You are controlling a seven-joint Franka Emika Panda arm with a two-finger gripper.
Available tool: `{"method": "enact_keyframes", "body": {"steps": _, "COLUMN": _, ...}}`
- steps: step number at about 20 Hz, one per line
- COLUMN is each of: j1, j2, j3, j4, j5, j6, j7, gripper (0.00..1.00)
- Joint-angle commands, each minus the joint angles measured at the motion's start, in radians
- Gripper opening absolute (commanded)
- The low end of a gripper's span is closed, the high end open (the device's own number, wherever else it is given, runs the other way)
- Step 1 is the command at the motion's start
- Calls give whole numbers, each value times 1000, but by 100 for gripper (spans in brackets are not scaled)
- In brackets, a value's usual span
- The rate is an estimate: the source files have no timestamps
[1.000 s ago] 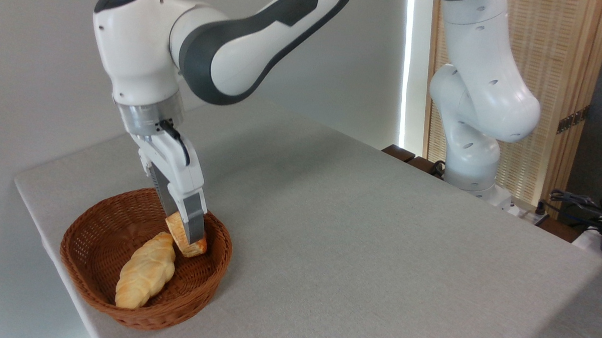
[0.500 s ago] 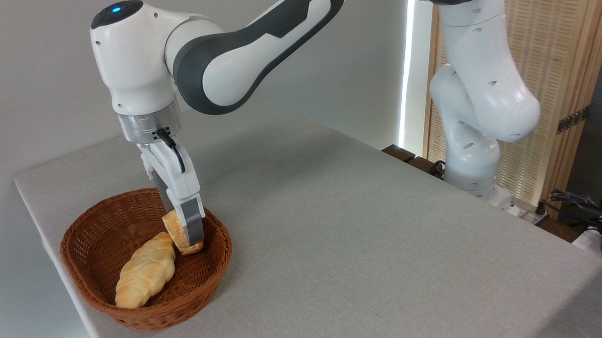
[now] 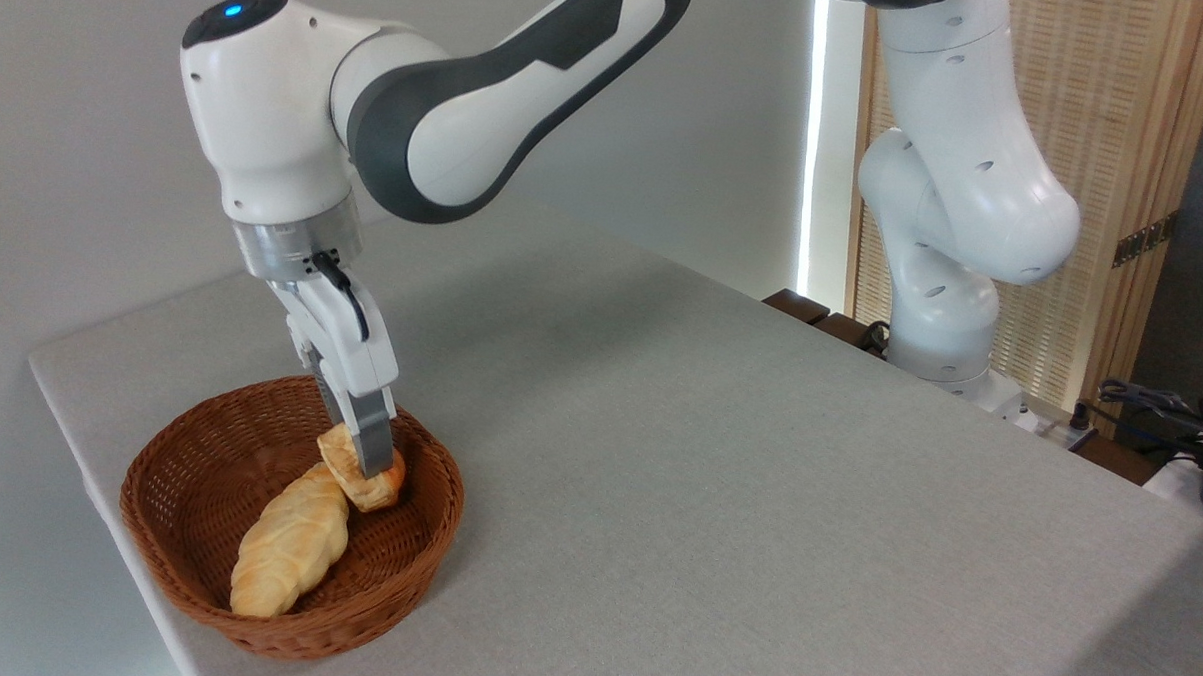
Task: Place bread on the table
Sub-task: 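Lift the small bread roll out of the basket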
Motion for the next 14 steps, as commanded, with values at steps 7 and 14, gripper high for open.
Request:
{"method": "enact_keyframes", "body": {"steps": 7, "j1": 3, "j2": -199, "j3": 11, "j4": -79, "j5": 1, "j6": -58, "j7": -1, "gripper": 53}}
{"method": "enact_keyframes", "body": {"steps": 14, "j1": -11, "j2": -296, "j3": -14, "j4": -268, "j5": 1, "j6": -86, "j7": -30, "gripper": 55}}
